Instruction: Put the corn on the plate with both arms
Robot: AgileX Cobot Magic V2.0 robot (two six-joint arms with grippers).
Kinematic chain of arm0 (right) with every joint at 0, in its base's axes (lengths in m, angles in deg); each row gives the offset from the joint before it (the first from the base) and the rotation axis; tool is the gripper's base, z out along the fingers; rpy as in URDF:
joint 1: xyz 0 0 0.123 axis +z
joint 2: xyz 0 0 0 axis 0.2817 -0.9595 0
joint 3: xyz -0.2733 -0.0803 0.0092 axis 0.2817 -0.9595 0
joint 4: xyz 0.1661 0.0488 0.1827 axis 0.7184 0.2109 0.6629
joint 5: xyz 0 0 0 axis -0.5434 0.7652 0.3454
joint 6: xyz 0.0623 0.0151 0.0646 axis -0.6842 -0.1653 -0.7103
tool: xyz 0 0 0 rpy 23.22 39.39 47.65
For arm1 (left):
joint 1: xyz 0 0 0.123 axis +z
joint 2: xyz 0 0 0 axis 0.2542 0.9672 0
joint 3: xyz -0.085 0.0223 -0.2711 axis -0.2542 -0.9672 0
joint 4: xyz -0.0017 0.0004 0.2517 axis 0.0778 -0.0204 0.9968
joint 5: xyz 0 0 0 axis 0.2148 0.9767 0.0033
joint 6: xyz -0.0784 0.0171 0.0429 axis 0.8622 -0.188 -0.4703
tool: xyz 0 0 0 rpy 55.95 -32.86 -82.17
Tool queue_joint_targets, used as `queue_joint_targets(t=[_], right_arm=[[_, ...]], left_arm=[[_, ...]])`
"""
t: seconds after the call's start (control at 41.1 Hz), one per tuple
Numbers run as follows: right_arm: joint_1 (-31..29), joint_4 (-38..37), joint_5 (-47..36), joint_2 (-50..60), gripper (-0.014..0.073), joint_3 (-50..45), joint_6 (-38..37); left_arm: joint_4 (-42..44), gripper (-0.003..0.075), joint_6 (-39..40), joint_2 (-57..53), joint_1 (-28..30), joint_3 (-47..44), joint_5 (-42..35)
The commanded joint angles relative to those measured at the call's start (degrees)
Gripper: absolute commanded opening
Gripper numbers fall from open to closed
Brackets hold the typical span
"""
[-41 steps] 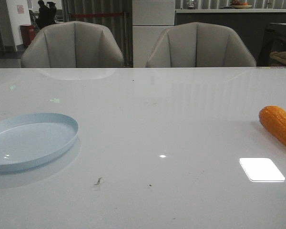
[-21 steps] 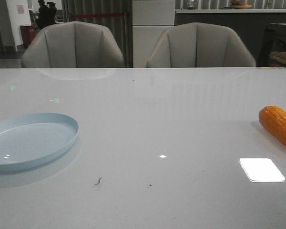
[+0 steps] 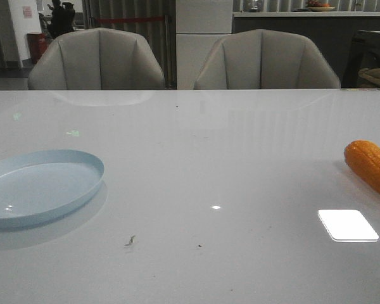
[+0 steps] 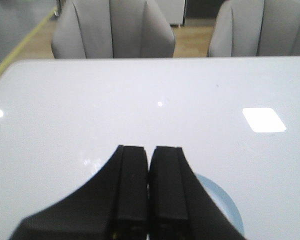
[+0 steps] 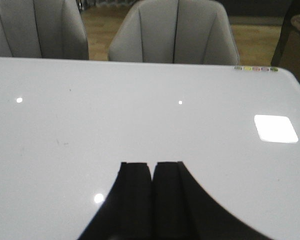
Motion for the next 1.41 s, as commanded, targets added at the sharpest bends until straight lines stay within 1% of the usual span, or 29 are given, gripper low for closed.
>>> queue_joint_targets(t=[0.0, 0.073, 0.122, 0.17, 0.219, 0.268, 0.292, 0.316, 0.341, 0.365, 0.414, 0.511, 0.633, 0.803, 0.925, 1.119, 1.217, 1.387], right_arm=[[-0.3, -0.2, -1.5, -0.6, 0.0044, 2.0, -0.1], [-0.3, -0.2, 1.5, -1.2, 0.0098, 2.0, -0.1], [-0.3, -0.2, 2.9, -1.7, 0.0162, 2.0, -0.1], [-0.3, -0.2, 4.1, -1.9, 0.0249, 2.0, -0.1], [-0.3, -0.2, 5.5, -2.6, 0.0348, 2.0, -0.1], [-0.3, -0.2, 6.6, -3.5, 0.0447, 2.0, -0.1], [-0.3, -0.2, 7.1, -4.0, 0.0489, 2.0, -0.1], [-0.3, -0.2, 7.8, -4.7, 0.0517, 2.0, -0.1], [-0.3, -0.2, 8.2, -5.3, 0.0528, 2.0, -0.1], [-0.3, -0.2, 8.5, -5.7, 0.0532, 2.0, -0.1], [-0.3, -0.2, 8.5, -6.5, 0.0530, 2.0, -0.1], [-0.3, -0.2, 8.5, -8.0, 0.0530, 2.0, -0.1], [-0.3, -0.1, 9.0, -9.4, 0.0530, 2.0, -0.1], [-0.3, -0.1, 10.1, -9.9, 0.0530, 2.0, -0.1], [-0.3, -0.1, 10.7, -9.9, 0.0530, 2.0, -0.1], [-0.3, -0.1, 11.6, -9.9, 0.0530, 2.0, -0.1], [-0.3, -0.1, 11.6, -9.9, 0.0530, 2.0, -0.1], [-0.3, -0.1, 11.6, -9.9, 0.0530, 2.0, -0.1]], left_arm=[[-3.5, 0.0101, 0.7, 1.4, 0.0, 2.0, -1.7], [-3.5, 0.0102, 0.7, 2.6, 0.0, 2.0, -1.4], [-3.5, 0.0117, -0.1, 3.4, 0.0, 2.0, -1.4], [-3.2, 0.0146, -0.5, 4.1, 0.0, 2.0, -1.4], [-3.2, 0.0200, -0.9, 4.8, 0.0, 2.0, -1.4], [-2.8, 0.0282, -1.0, 5.7, 0.0, 2.0, -1.4], [-2.8, 0.0337, -1.0, 6.2, 0.0, 2.0, -1.4], [-2.8, 0.0385, -1.0, 6.5, 0.0, 2.0, -1.4], [-2.8, 0.0417, -1.0, 6.8, 0.0, 2.0, -1.4], [-2.8, 0.0442, -1.0, 7.2, 0.0, 2.0, -1.4], [-2.8, 0.0459, -1.0, 7.8, 0.0, 2.0, -1.8], [-2.8, 0.0455, -1.0, 9.0, 0.0, 2.0, -2.0], [-2.7, 0.0455, -1.0, 10.8, 0.0, 2.0, -0.2], [1.1, 0.0456, -1.0, 14.2, 0.0, 4.6, 0.4], [2.0, 0.0456, -0.9, 19.6, 0.8, 11.2, 6.0], [2.0, 0.0456, -0.8, 31.3, 5.4, 23.7, 20.9], [1.7, 0.0456, -0.8, 37.8, 6.7, 29.4, 28.0], [1.0, 0.0456, -1.0, 47.9, 6.7, 35.7, 33.7]])
